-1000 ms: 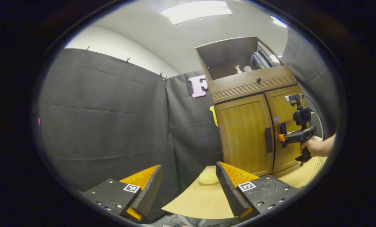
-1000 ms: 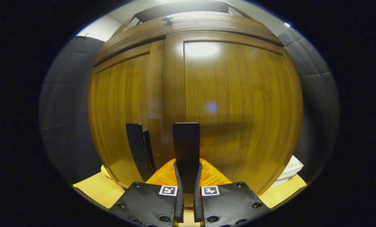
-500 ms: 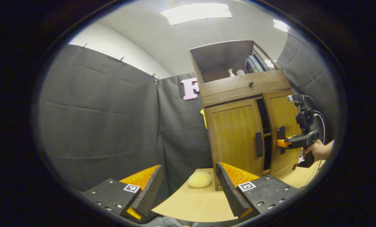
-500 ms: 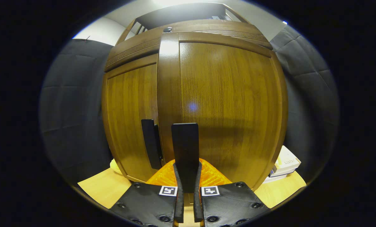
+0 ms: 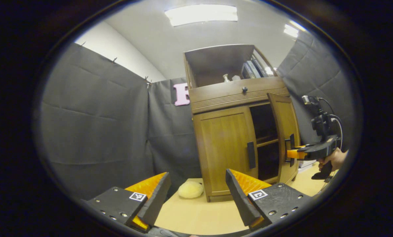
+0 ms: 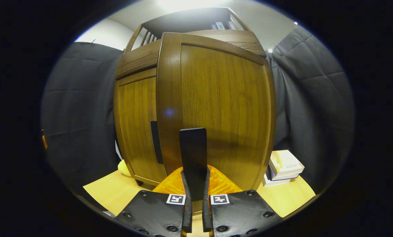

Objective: Open the right door of the double-door shoe cabinet with the right hand, and open the left door with the left hand.

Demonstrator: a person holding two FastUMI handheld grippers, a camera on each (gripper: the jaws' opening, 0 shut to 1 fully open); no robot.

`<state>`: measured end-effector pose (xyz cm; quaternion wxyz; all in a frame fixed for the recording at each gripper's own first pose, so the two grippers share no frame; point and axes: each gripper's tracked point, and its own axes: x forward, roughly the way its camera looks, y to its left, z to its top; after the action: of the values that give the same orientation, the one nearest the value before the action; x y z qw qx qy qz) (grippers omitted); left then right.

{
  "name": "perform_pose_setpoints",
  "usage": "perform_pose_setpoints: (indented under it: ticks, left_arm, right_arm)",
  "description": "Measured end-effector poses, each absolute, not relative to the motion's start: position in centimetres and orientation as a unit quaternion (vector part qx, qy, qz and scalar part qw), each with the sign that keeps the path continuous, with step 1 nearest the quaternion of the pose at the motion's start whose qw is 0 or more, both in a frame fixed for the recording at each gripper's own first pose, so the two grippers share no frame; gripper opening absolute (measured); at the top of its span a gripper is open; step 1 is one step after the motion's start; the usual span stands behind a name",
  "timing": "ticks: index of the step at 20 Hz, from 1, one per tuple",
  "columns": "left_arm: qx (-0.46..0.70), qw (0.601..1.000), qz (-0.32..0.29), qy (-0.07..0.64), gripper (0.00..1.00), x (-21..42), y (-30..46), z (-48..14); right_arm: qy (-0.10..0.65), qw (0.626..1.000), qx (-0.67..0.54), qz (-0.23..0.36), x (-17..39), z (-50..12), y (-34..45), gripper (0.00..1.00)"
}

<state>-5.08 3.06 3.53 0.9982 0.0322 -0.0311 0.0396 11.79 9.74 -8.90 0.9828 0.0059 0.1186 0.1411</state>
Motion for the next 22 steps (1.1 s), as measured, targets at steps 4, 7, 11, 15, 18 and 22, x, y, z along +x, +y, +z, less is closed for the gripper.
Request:
perform_pose_setpoints:
  ticks: [4, 7, 11, 15, 18, 22]
  left_arm:
    - [0.028, 0.999, 0.015, -0.032, 0.99, -4.8, 2.9, 3.9]
    - [0.028, 0.999, -0.002, -0.034, 0.99, -4.8, 2.5, 3.8]
    - [0.026, 0.999, -0.023, -0.037, 0.99, -4.7, 2.1, 3.9]
    - [0.019, 0.998, -0.045, -0.038, 0.99, -5.0, 1.8, 4.0]
    - [0.020, 0.998, -0.055, -0.038, 0.99, -5.1, 1.6, 4.2]
    - [0.015, 0.997, -0.068, -0.037, 0.99, -5.1, 1.3, 4.3]
  right_arm:
    - [0.122, 0.983, 0.001, 0.136, 10.2, -8.7, 7.8, 0.10]
    - [0.122, 0.985, -0.003, 0.123, 9.3, -8.3, 5.9, 0.17]
    - [0.124, 0.986, -0.009, 0.114, 8.2, -8.0, 3.6, 0.17]
    - [0.126, 0.987, -0.017, 0.096, 7.1, -7.8, 1.1, 0.13]
    - [0.126, 0.988, -0.019, 0.084, 6.6, -7.7, -0.8, 0.13]
    - [0.130, 0.989, -0.022, 0.069, 5.9, -7.6, -3.5, 0.12]
